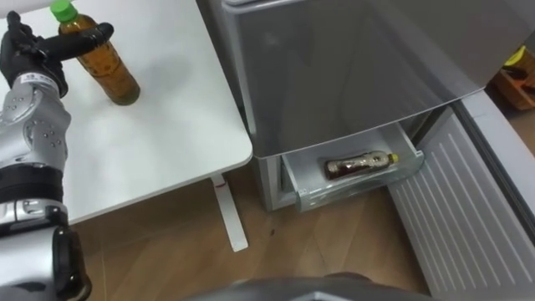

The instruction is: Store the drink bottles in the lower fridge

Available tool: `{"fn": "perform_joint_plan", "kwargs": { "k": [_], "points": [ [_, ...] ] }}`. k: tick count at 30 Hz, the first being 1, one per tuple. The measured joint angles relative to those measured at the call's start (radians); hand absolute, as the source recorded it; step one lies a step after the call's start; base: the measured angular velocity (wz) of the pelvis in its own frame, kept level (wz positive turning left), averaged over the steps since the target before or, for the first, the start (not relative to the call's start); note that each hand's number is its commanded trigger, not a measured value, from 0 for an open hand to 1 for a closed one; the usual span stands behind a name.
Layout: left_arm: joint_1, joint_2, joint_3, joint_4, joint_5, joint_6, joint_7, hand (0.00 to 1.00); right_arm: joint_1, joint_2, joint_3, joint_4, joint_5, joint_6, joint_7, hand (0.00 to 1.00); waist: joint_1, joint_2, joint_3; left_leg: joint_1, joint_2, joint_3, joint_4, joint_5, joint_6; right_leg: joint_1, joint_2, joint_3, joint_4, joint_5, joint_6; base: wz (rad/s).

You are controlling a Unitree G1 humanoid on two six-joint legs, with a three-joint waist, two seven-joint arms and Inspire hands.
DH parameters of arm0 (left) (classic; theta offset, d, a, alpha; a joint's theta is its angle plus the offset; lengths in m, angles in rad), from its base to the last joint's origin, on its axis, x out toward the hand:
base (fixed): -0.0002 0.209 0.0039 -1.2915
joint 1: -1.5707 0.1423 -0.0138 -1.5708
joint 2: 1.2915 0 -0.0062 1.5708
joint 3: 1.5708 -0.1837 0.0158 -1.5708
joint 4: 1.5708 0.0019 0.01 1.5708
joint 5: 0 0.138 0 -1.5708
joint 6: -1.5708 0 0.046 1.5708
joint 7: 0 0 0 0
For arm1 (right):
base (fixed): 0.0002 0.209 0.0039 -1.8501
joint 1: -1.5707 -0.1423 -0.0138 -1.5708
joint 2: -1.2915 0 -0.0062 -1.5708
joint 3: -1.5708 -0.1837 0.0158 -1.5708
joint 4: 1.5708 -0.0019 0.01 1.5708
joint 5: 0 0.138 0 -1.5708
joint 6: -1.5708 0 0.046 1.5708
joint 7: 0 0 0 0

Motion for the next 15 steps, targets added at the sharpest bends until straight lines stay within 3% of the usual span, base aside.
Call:
{"fn": "perform_joint_plan", "kwargs": {
  "k": [15],
  "points": [
    [-0.005, 0.005, -0.001, 0.045, 0.004, 0.029, -0.046, 0.0, -0.001, 0.0, -0.005, 0.005, 0.008, 0.002, 0.006, 0.0, -0.004, 0.007, -0.0018, 0.002, 0.001, 0.032, 0.003, 0.0, 0.0, -0.003, 0.0, 0.012, -0.003, 0.0, 0.001, -0.02]
  ]
}}
